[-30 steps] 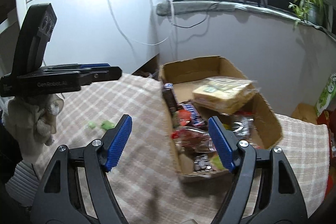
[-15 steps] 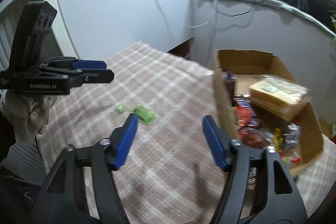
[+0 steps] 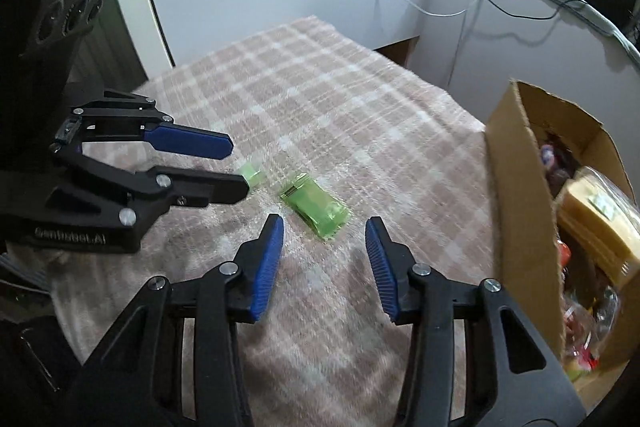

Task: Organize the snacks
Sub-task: 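Move both open tools back over the green candies on the cloth, then grasp the green jelly packet with the right tool while the left tool grasps the small green candy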

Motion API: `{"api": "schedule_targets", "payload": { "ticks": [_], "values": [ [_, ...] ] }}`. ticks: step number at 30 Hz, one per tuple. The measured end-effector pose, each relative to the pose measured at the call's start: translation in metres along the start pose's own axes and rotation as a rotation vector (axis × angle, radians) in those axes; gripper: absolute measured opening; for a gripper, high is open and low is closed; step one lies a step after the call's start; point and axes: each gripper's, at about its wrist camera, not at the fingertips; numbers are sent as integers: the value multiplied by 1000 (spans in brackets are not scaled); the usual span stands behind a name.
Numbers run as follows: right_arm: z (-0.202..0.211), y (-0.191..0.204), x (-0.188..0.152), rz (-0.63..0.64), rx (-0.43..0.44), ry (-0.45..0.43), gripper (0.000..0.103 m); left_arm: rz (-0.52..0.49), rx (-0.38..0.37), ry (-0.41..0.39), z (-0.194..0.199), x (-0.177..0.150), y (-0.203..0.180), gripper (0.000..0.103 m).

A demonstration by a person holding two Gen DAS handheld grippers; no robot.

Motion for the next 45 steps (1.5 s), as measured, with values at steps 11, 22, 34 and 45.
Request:
{"api": "schedule_targets", "payload": {
  "ticks": [11, 22, 34, 45],
  "values": [
    [-26, 4, 7, 35, -25, 30, 39, -4, 15, 18, -11, -3, 9, 26],
    [-35, 10, 15, 65, -24, 14, 32, -21, 26, 17, -17, -4, 13, 18],
    [-29, 2, 10, 7, -17, -3, 23, -12, 27, 1, -15, -3, 12, 18],
    [-6, -13, 1, -109, 2, -63, 23, 29, 16, -23, -3, -7, 9, 18]
  ]
}}
Point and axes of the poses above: each gripper's, at about its wrist camera, not at the fingertips, and z roughly against the way its jaws point, y to its left, x to its top, and after that the axes turned 3 degrees about -x, right-handed
